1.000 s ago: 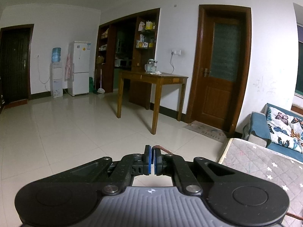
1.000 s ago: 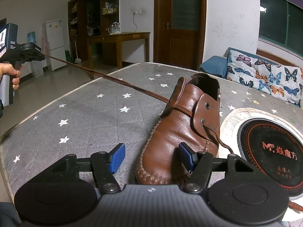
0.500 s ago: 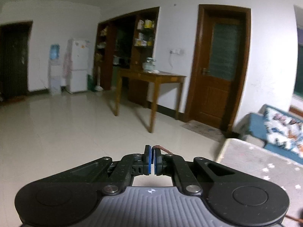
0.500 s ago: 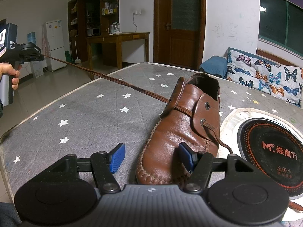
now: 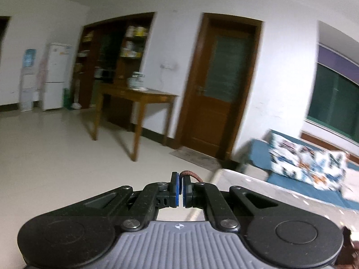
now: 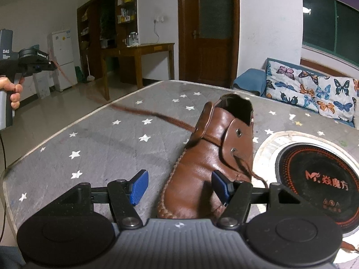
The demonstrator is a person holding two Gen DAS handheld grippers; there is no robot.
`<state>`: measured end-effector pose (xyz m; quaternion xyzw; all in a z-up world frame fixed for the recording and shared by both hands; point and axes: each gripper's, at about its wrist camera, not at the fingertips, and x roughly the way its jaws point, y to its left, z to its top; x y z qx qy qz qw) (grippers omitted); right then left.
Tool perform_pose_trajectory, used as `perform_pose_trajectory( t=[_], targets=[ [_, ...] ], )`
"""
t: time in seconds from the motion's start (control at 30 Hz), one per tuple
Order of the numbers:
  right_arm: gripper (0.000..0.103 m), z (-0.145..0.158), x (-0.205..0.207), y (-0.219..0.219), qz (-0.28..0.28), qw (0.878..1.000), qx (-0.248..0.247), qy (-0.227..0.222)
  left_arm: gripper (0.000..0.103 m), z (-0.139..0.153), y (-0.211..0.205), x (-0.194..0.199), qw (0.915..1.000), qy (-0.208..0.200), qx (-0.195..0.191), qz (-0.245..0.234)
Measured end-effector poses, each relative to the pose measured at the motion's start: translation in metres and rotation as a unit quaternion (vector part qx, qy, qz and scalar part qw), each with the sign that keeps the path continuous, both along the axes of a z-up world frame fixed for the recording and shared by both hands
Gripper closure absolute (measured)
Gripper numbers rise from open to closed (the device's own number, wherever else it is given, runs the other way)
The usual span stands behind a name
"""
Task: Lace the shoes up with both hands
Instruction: 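Move the left gripper holding the lace back toward the shoe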
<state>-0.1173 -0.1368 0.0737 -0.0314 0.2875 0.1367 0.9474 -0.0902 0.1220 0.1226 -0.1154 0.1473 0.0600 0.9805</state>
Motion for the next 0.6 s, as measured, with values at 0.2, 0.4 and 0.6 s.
perform_pose_trajectory(
  t=[0.2, 0.4, 0.6],
  targets=[
    [0.039, 0.01, -0.001, -0.01, -0.013, 1.0, 0.004, -0.013, 0.1, -0.011, -0.045, -0.005, 0.993, 0.002, 0.015, -0.117],
    [0.04, 0.015, 0.002, -0.02, -0.025, 1.0, 0.008, -0.018, 0.1, -0.035, -0.104, -0.002, 0.9685, 0.039, -0.007, -0.246],
    [0.041, 0.016, 0.002, -0.024, -0.022, 1.0, 0.008, -0.015, 0.1, -0.052, -0.159, -0.003, 0.9367, 0.068, -0.002, -0.343]
  ],
)
